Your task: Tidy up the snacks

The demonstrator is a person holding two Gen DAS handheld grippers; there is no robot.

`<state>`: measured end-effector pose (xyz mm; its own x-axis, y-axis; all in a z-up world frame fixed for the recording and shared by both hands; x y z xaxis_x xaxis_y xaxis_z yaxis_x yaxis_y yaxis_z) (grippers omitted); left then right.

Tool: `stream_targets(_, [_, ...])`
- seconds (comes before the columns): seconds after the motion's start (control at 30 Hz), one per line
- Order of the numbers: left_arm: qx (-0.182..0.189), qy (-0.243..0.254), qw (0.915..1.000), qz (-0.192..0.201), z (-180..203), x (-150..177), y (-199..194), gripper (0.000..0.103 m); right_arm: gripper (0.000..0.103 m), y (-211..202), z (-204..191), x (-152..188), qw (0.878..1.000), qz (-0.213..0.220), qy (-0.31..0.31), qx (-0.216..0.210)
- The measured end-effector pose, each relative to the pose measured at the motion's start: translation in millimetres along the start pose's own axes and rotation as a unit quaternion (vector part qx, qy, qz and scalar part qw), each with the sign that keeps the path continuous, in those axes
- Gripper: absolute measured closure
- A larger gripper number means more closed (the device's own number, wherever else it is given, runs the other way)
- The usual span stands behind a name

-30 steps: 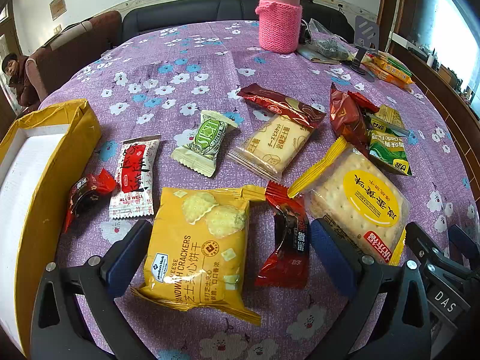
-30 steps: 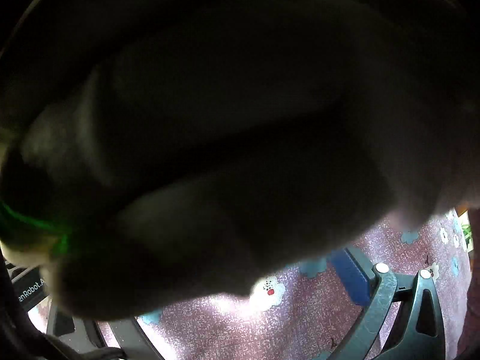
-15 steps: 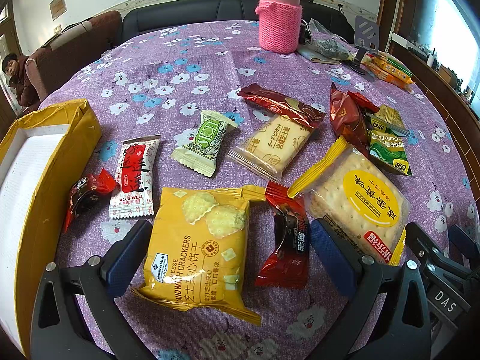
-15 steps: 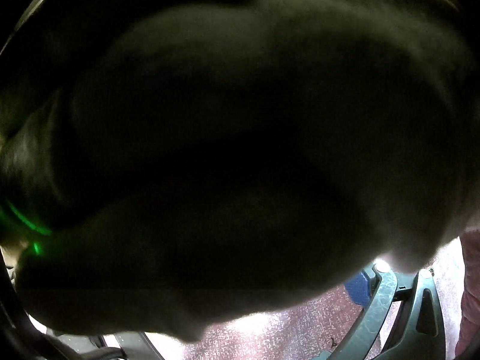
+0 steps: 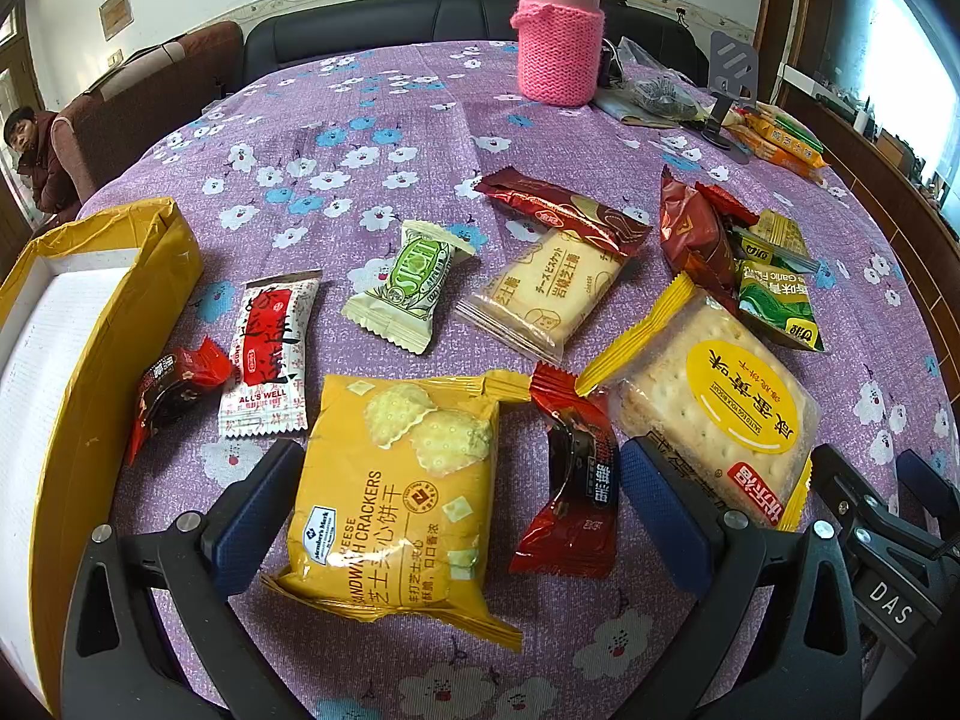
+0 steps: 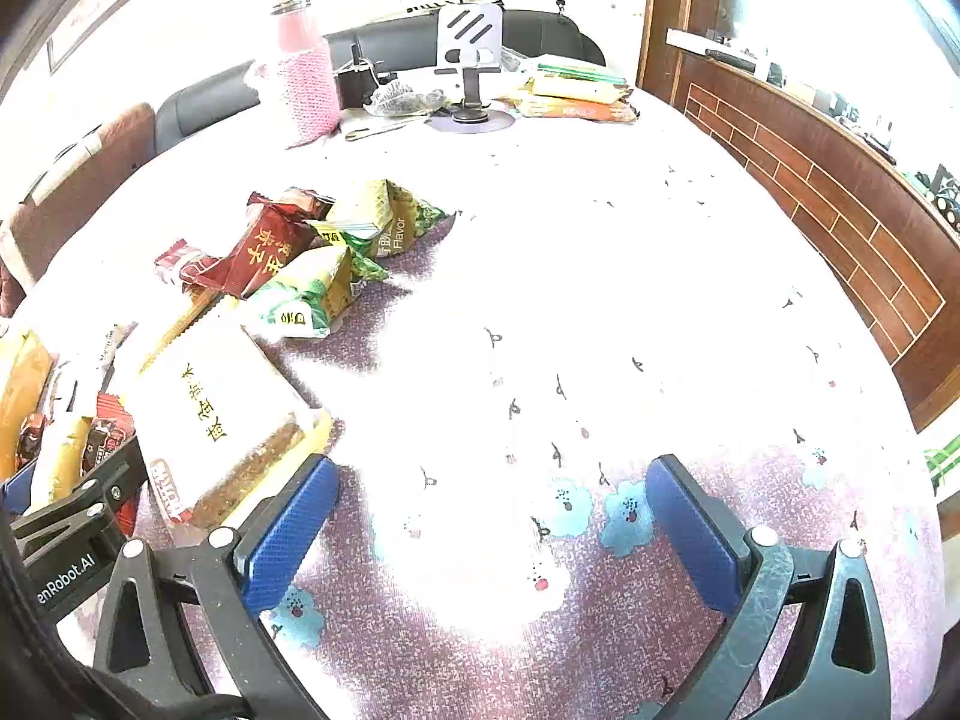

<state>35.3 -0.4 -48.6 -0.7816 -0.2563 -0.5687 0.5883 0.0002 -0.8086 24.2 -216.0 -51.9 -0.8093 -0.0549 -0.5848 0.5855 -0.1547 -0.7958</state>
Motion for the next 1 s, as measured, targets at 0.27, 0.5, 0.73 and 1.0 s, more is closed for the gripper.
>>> stream_targets(0.27, [0.000,0.000,1.0000,0.000,0.0,0.0,0.0,0.000,0.000,0.0,0.2,0.0,1.000,0.000,0.000,0.000])
stream_targets(0.5, [0.000,0.000,1.0000,0.000,0.0,0.0,0.0,0.000,0.000,0.3,0.4,-0.1,1.000,0.000,0.000,0.000])
stream_targets(0.73, [0.000,0.000,1.0000,0.000,0.1,0.0,0.0,0.000,0.000,0.4,0.6,-0.2,1.000,0.000,0.000,0.000])
stream_targets(1.0, [0.008,0.016,0.9996,-0.023,0.0,6.4,-4.0,0.000,0.000,1.4,-3.6,2.8,1.000,0.000,0.000,0.000])
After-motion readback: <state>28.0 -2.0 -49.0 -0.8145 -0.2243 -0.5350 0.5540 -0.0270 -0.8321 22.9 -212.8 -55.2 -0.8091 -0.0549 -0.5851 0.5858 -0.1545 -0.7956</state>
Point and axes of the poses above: each gripper's, at about its wrist camera, not at the fingertips, and y roughly the way its jaws point, z to its right, x to its underside, the point moved 6 cm from there along y, roughly the way its jaws point, and after that the axes turned 15 degrees about -y, right-handed, at the moved point
